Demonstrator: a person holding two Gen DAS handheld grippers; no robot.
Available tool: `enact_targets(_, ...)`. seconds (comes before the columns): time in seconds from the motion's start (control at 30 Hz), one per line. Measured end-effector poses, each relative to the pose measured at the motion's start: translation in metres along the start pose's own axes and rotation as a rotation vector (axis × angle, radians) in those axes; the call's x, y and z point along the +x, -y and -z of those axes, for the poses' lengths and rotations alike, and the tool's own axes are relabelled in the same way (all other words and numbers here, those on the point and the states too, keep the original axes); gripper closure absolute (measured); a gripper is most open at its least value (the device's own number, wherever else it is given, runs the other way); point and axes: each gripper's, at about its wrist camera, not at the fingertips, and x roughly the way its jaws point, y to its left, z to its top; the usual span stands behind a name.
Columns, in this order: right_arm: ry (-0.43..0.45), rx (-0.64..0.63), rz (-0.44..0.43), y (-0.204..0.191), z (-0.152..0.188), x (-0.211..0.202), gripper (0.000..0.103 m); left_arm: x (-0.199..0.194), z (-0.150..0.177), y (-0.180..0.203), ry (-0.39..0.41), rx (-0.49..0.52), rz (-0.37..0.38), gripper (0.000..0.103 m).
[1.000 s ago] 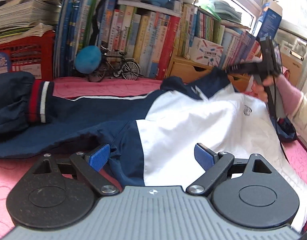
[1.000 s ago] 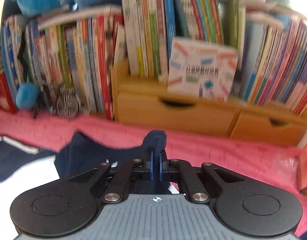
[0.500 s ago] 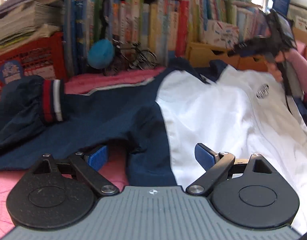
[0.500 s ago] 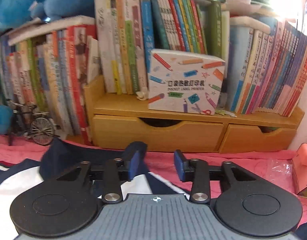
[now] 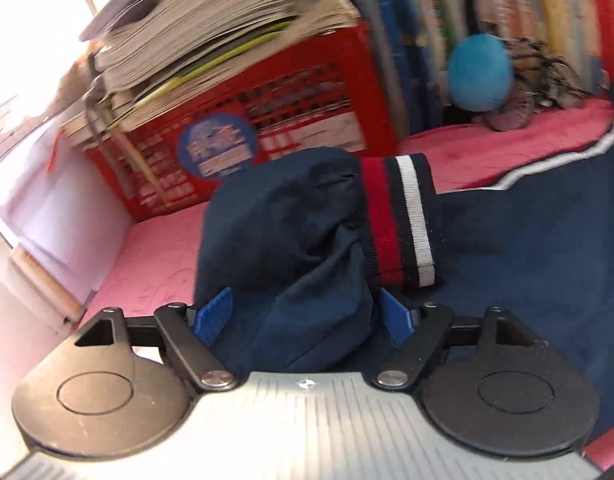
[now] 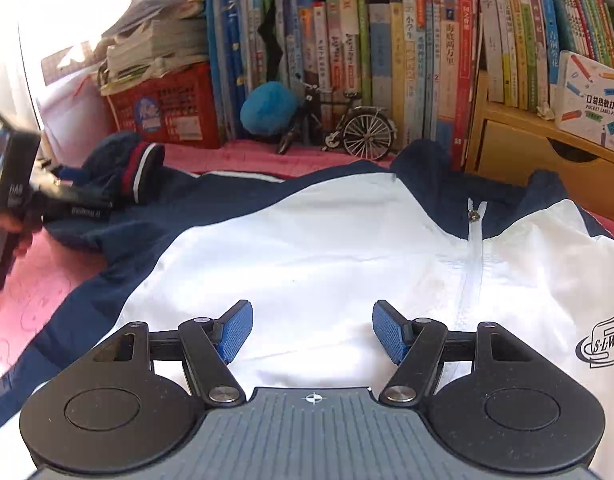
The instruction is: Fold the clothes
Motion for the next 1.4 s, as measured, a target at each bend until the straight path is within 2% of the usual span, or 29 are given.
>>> enact_targets(0.07, 0.000, -0.013, 0.003, -0.002, 0.008, -0.002, 0.035, 0.008, -0.004, -0.040, -0.040, -0.071, -0.132, 0.024)
enact_targets(0.17, 0.006, -0.014, 0.008, -0.002, 0.016, -0.003, 0.035, 0.010, -0.002, -0.105, -0.098, -0.233, -0.270, 0.025)
enact_targets(0.27, 0.010, -0.033, -0.004, -0.007, 0.021, -0.005, 0.029, -0.008, 0.004, -0.142, -0.081, -0.362, -0.359, 0.027)
enact_targets(0.33, 0.005, -0.067, 0.006, -0.013, 0.024, -0.004, 0.025, -0.021, 0.005, -0.156, -0.064, -0.448, -0.385, 0.027)
enact_targets(0.37, 0.009, -0.084, 0.019, -0.016, 0.026, -0.004, 0.025, -0.028, 0.005, -0.155, -0.047, -0.468, -0.356, 0.027)
enact_targets(0.47, 0.021, -0.088, 0.036, -0.021, 0.024, -0.014, 0.025, -0.052, 0.001, -0.130, 0.018, -0.441, -0.220, 0.027)
enact_targets(0.53, 0.072, -0.033, 0.002, -0.013, 0.022, -0.035, 0.025, -0.072, -0.003, -0.091, 0.065, -0.347, -0.096, 0.027)
enact_targets(0.6, 0.115, 0.061, 0.008, 0.008, 0.019, -0.059, 0.025, -0.089, -0.006, -0.049, 0.094, -0.277, 0.046, 0.026)
enact_targets(0.7, 0.165, 0.169, 0.130, 0.053, 0.023, -0.088, 0.025, -0.111, -0.011, 0.026, 0.109, -0.200, 0.283, 0.026)
enact_targets(0.8, 0.184, 0.236, 0.352, 0.108, 0.037, -0.115, 0.025, -0.126, -0.011, 0.110, 0.109, -0.090, 0.479, 0.023)
enact_targets(0.83, 0.188, 0.258, 0.431, 0.127, 0.043, -0.123, 0.025, -0.128, -0.009, 0.136, 0.110, -0.047, 0.510, 0.023)
enact_targets(0.93, 0.167, 0.263, 0.739, 0.185, 0.067, -0.139, 0.023, -0.135, 0.000, 0.214, 0.098, 0.091, 0.567, 0.023)
enact_targets(1.0, 0.151, 0.264, 0.944, 0.223, 0.083, -0.150, 0.022, -0.131, 0.003, 0.243, 0.067, 0.108, 0.579, 0.023)
enact_targets(1.07, 0.108, 0.284, 1.029, 0.257, 0.097, -0.149, 0.015, -0.127, 0.007, 0.256, 0.066, 0.075, 0.579, 0.020)
enact_targets(1.13, 0.064, 0.303, 1.114, 0.291, 0.112, -0.148, 0.002, -0.123, 0.007, 0.258, 0.063, 0.036, 0.577, 0.018)
enact_targets(1.2, 0.030, 0.383, 1.021, 0.317, 0.123, -0.147, 0.002, -0.120, 0.007, 0.258, 0.059, 0.005, 0.564, 0.011)
enact_targets(1.27, 0.004, 0.463, 0.903, 0.336, 0.135, -0.145, 0.007, -0.116, 0.008, 0.258, 0.059, -0.014, 0.545, 0.002)
enact_targets(1.3, 0.000, 0.466, 0.900, 0.341, 0.137, -0.144, 0.021, -0.114, 0.009, 0.257, 0.057, -0.023, 0.539, 0.000)
enact_targets(1.33, -0.005, 0.468, 0.897, 0.346, 0.140, -0.143, 0.042, -0.113, 0.008, 0.256, 0.051, -0.029, 0.539, 0.000)
enact_targets(1.37, -0.009, 0.471, 0.894, 0.351, 0.143, -0.142, 0.049, -0.114, 0.008, 0.256, 0.051, -0.027, 0.534, 0.000)
enact_targets(1.4, -0.001, 0.473, 0.916, 0.357, 0.141, -0.147, 0.061, -0.115, 0.008, 0.256, 0.051, -0.025, 0.530, 0.000)
